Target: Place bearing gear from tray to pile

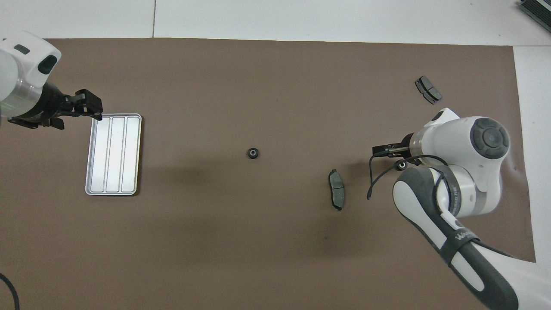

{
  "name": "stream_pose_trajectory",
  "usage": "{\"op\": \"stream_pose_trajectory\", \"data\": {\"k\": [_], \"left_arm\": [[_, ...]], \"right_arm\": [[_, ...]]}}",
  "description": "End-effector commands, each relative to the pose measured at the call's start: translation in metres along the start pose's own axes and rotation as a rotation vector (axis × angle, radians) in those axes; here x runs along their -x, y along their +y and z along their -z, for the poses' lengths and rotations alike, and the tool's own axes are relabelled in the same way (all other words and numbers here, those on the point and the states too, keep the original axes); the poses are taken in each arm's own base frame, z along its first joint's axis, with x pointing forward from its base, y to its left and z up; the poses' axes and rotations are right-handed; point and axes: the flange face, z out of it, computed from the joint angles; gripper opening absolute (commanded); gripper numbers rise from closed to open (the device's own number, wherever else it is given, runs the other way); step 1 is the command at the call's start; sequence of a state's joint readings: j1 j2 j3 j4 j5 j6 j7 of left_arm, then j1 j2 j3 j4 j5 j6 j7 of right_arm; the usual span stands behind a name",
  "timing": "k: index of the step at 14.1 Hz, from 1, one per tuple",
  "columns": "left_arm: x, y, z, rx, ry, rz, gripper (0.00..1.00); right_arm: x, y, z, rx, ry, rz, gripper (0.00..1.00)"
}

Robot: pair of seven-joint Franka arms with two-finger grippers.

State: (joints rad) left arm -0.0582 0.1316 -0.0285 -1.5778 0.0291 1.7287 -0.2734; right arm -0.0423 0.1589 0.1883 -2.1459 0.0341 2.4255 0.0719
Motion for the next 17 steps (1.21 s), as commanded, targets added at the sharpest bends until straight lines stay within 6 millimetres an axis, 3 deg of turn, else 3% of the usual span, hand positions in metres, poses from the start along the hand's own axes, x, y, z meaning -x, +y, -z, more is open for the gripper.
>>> {"op": "stream_pose_trajectory", "data": {"k": [1,4,6,9,10,14,17], "left_arm": [[0.02,-0.01,0.036,-0.026,0.012,-0.008,0.84],[0.033,-0.009,0.054,-0.017,0.046,-0.068,0.83],[0.031,-0.04,0.04,-0.01,0.061,-0.143,0.83],[0.031,-0.039,0.034,-0.008,0.063,-0.148,0.83],[0.035,-0.04,0.029,-0.01,0.054,-0.152,0.83],[0.049,-0.032,0.008,-0.008,0.066,-0.167,0.83],[0.049,-0.032,0.008,-0.009,0.062,-0.165,0.83]], "right_arm": [[-0.011,-0.047,0.013,-0.035,0.016,-0.043,1.0],[-0.025,-0.103,0.023,-0.06,0.047,-0.082,1.0],[-0.028,-0.152,0.021,-0.067,0.043,-0.114,0.96],[-0.045,-0.198,0.023,-0.032,0.046,-0.177,0.93],[-0.049,-0.222,0.021,-0.041,0.041,-0.206,0.9],[-0.057,-0.297,-0.007,0.016,0.034,-0.241,0.86],[-0.044,-0.323,-0.038,0.031,0.022,-0.27,0.83]]}}
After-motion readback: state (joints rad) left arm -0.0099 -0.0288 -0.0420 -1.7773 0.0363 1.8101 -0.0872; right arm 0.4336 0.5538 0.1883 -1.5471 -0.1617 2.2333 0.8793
